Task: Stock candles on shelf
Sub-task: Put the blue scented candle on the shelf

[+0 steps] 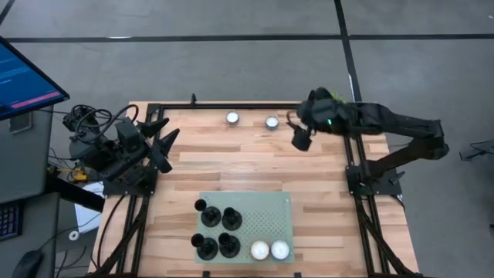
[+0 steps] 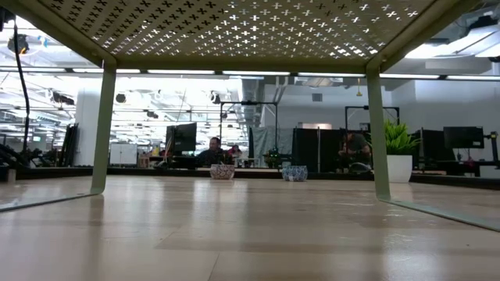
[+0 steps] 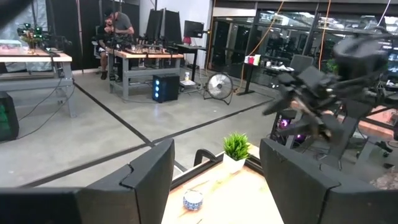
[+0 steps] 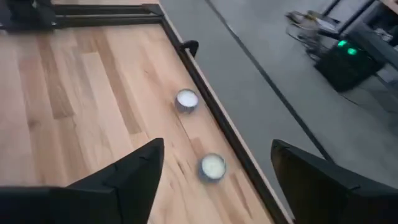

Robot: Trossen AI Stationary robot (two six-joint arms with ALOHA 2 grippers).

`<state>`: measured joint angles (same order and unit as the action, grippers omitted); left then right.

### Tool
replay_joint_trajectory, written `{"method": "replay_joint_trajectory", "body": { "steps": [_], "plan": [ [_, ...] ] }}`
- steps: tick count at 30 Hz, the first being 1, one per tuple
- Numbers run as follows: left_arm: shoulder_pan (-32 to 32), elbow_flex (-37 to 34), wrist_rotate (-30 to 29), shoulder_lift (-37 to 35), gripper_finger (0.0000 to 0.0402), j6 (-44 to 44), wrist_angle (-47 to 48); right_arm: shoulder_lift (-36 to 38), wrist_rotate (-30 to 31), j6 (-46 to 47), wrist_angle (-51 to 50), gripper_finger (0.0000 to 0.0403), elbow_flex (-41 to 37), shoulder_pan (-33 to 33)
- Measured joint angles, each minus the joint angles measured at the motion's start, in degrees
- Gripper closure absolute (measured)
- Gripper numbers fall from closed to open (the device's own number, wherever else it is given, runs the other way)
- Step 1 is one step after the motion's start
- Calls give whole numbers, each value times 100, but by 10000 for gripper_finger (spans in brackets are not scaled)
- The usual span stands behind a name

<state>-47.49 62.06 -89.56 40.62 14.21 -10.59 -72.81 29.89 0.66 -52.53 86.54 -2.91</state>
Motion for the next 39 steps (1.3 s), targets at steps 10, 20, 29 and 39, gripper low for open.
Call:
{"method": "replay_joint_trajectory", "body": {
  "steps": [10, 20, 29, 39],
  "plan": [
    [-1, 0, 0, 50, 164, -122, -64, -1268, -2811, -1115, 1255, 16, -2, -1779],
    [76, 0, -35, 74, 164, -466, -106, -1238, -3797, -2019, 618, 18, 2, -3183],
    [1642, 0, 343, 87, 170, -391, -112, -997, -4632, -1964, 243, 21, -2, -4126],
    [3609, -2, 2584, 609, 144, -1017, 514, 130, -4638, -1920, 125, 21, -2, -4123]
  ]
}}
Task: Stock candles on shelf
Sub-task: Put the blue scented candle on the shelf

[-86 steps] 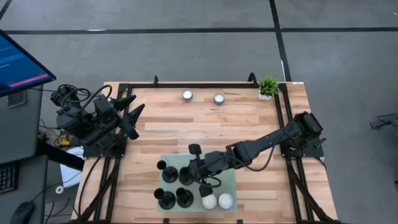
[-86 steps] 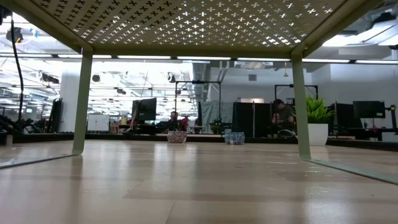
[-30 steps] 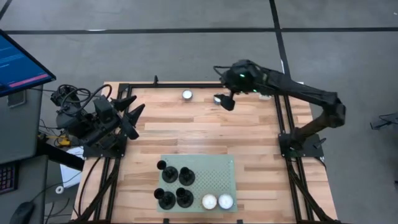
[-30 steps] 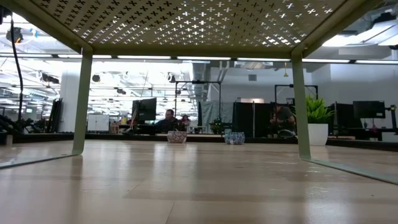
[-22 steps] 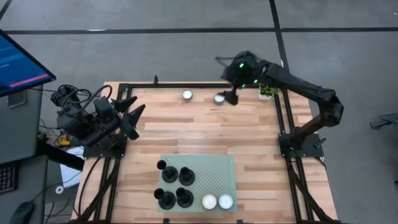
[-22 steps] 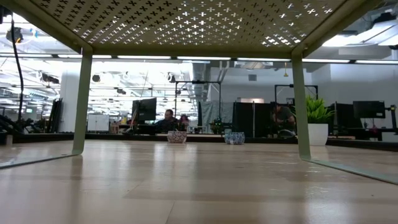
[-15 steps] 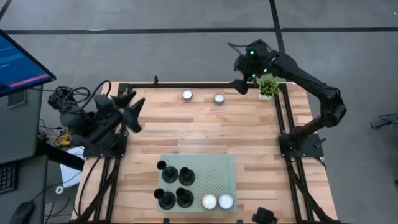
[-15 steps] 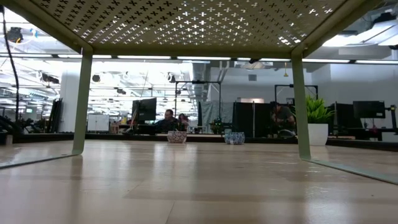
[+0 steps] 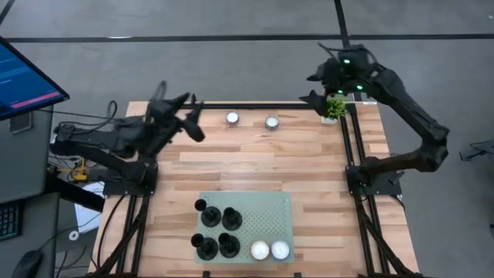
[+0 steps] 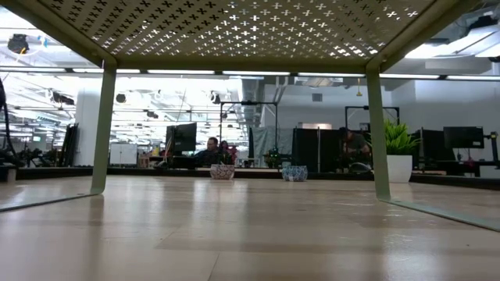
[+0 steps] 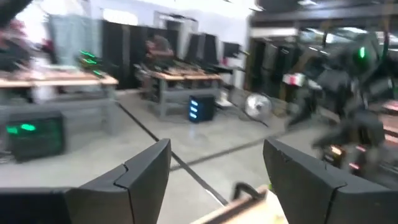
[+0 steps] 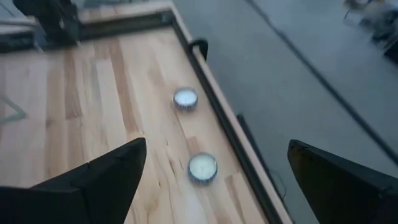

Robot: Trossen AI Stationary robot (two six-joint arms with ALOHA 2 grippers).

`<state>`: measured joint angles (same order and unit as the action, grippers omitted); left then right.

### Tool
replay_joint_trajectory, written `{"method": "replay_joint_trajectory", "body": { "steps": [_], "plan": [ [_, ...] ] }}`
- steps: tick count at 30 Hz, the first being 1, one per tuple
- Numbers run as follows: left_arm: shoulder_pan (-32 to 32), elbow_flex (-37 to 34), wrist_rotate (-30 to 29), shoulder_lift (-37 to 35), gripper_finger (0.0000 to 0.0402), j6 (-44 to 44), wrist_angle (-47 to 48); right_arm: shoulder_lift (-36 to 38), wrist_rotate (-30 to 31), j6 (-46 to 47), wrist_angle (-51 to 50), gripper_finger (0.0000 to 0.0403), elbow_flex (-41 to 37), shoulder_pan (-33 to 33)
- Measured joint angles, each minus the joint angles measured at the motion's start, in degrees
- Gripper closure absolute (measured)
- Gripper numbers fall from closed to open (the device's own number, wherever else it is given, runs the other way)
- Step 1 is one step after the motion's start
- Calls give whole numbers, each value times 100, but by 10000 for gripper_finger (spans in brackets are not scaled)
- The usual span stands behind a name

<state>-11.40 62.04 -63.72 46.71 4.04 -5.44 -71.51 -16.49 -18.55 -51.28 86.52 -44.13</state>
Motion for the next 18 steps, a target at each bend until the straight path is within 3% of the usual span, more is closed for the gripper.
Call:
{"method": "replay_joint_trajectory", "body": {
  "steps": [4, 7, 13, 18],
  "plan": [
    [1334, 208, 1833, 292, 140, -2172, 1932, 515, 2, 108, -3, 21, 0, 36],
    [2488, 446, 3538, 705, 140, -3079, 2918, 796, 2, 194, -11, 21, 0, 41],
    [4197, 1391, 5661, 1436, 144, -2761, 3219, 1136, 79, 441, -65, 21, 0, 41],
    [5572, 2211, 7074, 2223, 142, -1878, 4615, 1149, 152, 728, -79, 21, 0, 41]
  ]
}}
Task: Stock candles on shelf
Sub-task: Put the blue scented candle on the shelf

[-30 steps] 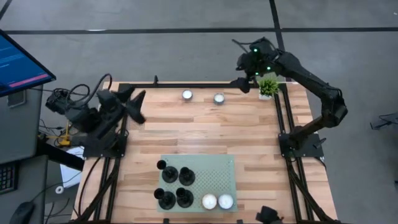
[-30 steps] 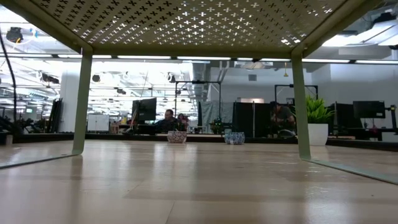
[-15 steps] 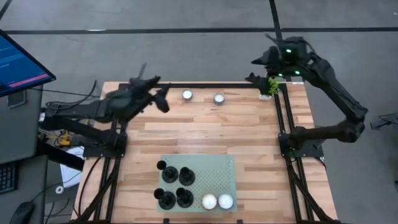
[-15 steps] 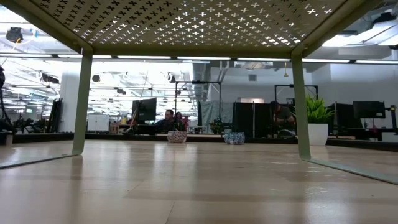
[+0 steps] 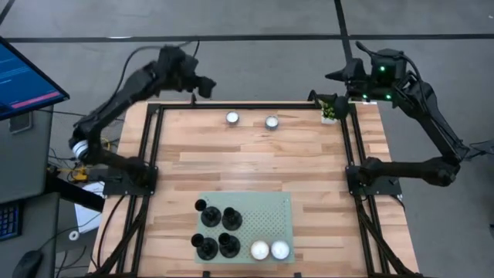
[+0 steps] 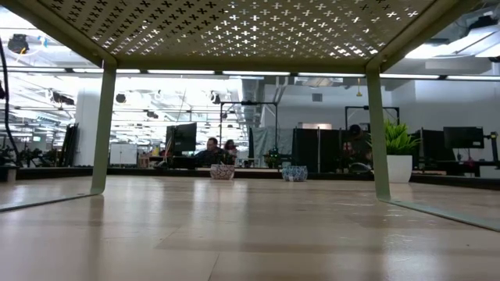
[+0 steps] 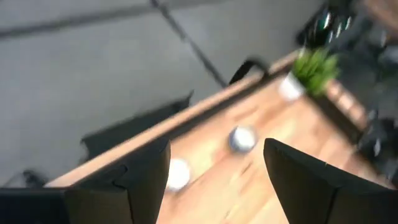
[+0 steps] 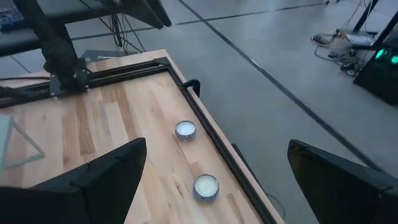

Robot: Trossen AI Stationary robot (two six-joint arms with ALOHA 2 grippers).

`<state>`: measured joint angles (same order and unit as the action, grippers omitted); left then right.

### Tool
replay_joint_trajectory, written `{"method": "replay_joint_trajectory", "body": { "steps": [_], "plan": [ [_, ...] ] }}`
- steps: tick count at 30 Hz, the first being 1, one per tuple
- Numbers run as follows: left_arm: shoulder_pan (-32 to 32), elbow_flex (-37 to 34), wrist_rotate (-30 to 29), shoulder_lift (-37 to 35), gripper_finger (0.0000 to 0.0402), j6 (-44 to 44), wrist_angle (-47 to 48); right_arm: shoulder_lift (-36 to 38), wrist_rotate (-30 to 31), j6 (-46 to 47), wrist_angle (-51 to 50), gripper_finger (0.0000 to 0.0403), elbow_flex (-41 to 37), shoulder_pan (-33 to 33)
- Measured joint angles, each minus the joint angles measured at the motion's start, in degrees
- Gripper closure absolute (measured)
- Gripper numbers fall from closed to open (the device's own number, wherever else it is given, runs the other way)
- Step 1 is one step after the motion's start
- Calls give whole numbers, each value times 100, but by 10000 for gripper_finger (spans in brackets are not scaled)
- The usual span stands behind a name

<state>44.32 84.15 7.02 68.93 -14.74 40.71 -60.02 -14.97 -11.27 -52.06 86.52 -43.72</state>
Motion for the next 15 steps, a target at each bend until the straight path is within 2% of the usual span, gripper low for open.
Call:
{"method": "replay_joint_trajectory", "body": {
  "steps": [3, 10, 15],
  "plan": [
    [495, 143, 752, 417, 141, 686, 428, -68, 1, 225, 6, 21, 0, 25],
    [1204, 152, 1705, 972, 142, 2175, 677, -166, 47, 422, 32, 21, 0, 101],
    [1125, 154, 1866, 1247, 142, 3833, 1204, -312, 155, 532, 30, 21, 0, 101]
  ]
}}
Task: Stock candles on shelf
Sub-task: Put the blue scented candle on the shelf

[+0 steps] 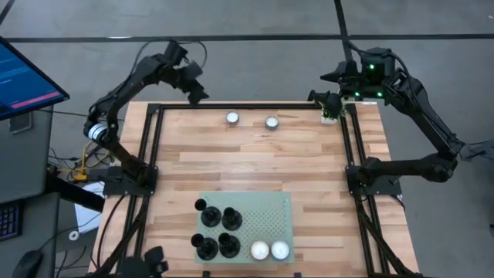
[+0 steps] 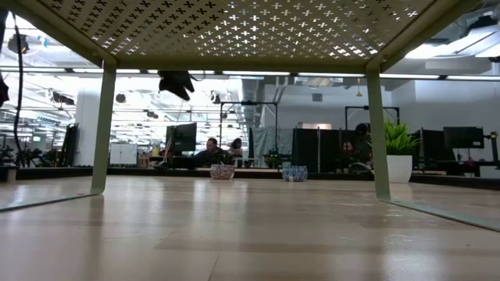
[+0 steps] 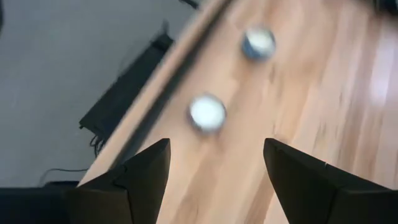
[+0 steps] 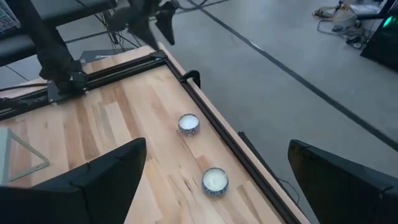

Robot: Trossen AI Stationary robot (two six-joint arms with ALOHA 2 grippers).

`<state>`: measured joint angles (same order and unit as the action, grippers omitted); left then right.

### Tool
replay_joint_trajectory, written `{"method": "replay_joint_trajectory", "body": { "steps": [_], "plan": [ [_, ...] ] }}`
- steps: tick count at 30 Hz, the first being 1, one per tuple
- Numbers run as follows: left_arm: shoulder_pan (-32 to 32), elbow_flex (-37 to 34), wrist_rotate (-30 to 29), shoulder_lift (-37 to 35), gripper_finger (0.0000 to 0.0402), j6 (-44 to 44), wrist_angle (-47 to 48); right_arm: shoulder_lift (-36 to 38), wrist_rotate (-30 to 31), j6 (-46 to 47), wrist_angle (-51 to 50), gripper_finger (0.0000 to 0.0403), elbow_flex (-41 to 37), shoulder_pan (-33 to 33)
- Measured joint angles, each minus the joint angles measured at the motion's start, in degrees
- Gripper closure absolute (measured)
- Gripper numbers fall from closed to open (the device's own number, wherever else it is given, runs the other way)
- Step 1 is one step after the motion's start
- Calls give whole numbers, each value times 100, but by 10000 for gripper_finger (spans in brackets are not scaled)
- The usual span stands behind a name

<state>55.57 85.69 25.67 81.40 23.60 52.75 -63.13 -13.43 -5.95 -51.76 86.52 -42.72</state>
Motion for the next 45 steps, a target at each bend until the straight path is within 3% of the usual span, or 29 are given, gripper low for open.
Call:
{"method": "replay_joint_trajectory", "body": {
  "steps": [5, 13, 18, 28, 33, 36, 41, 45],
  "plan": [
    [-228, -2, -419, 232, 142, 925, 263, -141, -3, -4, -3, 21, 0, 0],
    [-194, -42, -235, 424, 143, 1627, 537, -258, -7, -2, -60, 21, 0, 0],
    [-211, -585, -15, 430, 142, 1966, 116, -256, -7, -1, -55, 21, 0, 0],
    [138, -1553, -357, 431, 138, 2314, -344, -295, -5, 152, -7, 21, 0, -4],
    [306, -1648, -1128, 418, 137, 1934, -844, -339, -5, 257, 3, 21, 2, 5],
    [491, -1643, -1793, 281, 144, 1239, -1676, -378, -5, 303, -7, 21, 2, 31],
    [1099, -1548, -2057, 151, 212, -57, -2537, -441, 0, 304, -4, 21, 2, 170],
    [1288, -1387, -2112, 208, 338, -916, -2629, -506, 134, 304, 2, 21, 2, 269]
  ]
}}
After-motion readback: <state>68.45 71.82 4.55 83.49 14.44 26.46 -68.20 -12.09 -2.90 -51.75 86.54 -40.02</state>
